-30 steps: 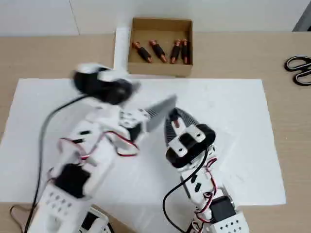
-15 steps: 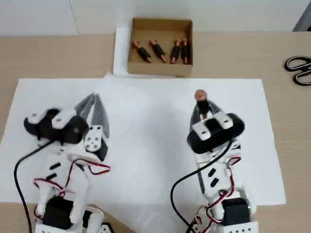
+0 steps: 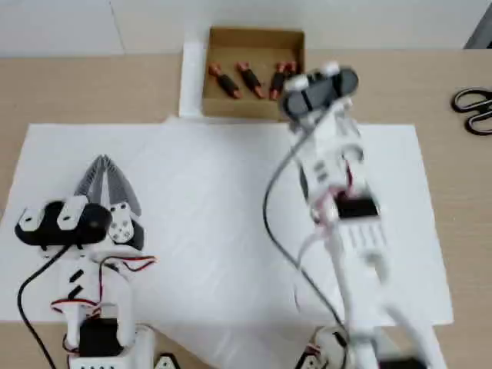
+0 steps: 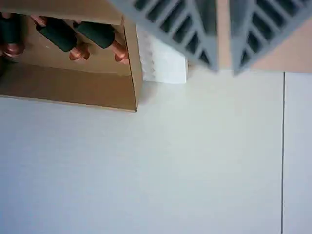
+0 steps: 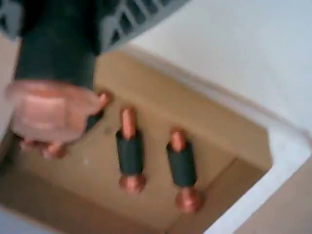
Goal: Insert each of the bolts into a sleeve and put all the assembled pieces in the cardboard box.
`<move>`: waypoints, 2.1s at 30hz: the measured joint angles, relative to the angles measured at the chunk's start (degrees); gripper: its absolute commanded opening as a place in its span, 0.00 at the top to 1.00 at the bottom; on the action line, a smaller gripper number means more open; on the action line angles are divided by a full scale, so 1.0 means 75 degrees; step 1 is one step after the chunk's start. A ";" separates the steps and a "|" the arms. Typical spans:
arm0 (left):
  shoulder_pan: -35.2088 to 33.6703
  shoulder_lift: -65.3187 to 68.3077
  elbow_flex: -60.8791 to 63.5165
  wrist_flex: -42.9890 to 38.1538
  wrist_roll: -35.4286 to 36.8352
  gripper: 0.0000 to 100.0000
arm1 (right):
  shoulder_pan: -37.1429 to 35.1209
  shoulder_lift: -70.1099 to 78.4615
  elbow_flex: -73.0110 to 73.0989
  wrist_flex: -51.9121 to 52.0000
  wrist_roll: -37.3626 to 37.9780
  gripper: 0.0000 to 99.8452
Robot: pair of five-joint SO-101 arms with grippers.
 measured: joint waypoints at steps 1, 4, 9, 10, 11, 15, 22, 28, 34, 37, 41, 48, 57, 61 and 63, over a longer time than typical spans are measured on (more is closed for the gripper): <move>0.0000 0.0000 0.0023 0.0000 0.0000 0.99 | 0.0000 0.0621 -0.0399 -0.0281 0.0000 1.00; 0.0000 0.0000 0.0035 0.0000 0.0000 0.99 | 0.0000 0.2333 -0.1500 -0.1102 0.0000 1.00; 0.0000 0.0000 0.0035 0.0000 0.0000 0.99 | 0.0000 0.4583 -0.3270 -0.1875 0.0035 1.00; 0.0000 0.0000 0.0035 0.0000 0.0000 0.99 | 0.0000 0.4958 -0.3610 -0.1946 0.0035 1.00; 0.0000 0.0000 0.0035 0.0000 0.0000 0.99 | 0.0000 0.5298 -0.3962 -0.2028 0.0035 1.00; 0.0000 0.0000 0.0035 0.0000 0.0000 0.99 | 0.0000 0.6658 -0.5310 -0.2497 0.0035 1.00; 0.0000 0.0000 0.0141 0.0000 0.0000 0.99 | -0.0047 0.9096 -0.7947 -0.2602 0.0035 1.00; 0.0000 0.0000 0.0516 0.0000 0.0000 0.99 | -0.0457 1.1089 -1.0116 -0.2602 0.0621 1.00; 0.0000 0.0000 0.0539 0.0000 0.0000 0.99 | -0.0680 1.2730 -1.2202 -0.1829 0.0844 1.00; 0.0000 0.0000 0.0539 0.0000 0.0000 0.99 | -0.0668 1.3421 -1.3187 -0.1383 0.0844 1.00; 0.0000 0.0000 0.0539 0.0000 0.0000 0.99 | -0.0668 1.4113 -1.4300 -0.0821 0.0844 0.99; 0.0000 0.0000 0.0539 0.0000 0.0000 0.99 | -0.0668 1.4418 -1.5355 0.0527 0.0293 0.99; 0.0000 0.0000 0.0539 0.0000 0.0000 0.99 | -0.0656 1.4453 -1.5965 0.2168 -0.0340 0.78; 0.0000 0.0000 0.0539 0.0000 0.0000 0.99 | -0.0656 1.4429 -1.6105 0.2719 -0.0363 0.73; 0.0000 0.0000 0.0539 0.0000 0.0000 0.99 | -0.0656 1.4429 -1.6164 0.2848 -0.0375 0.73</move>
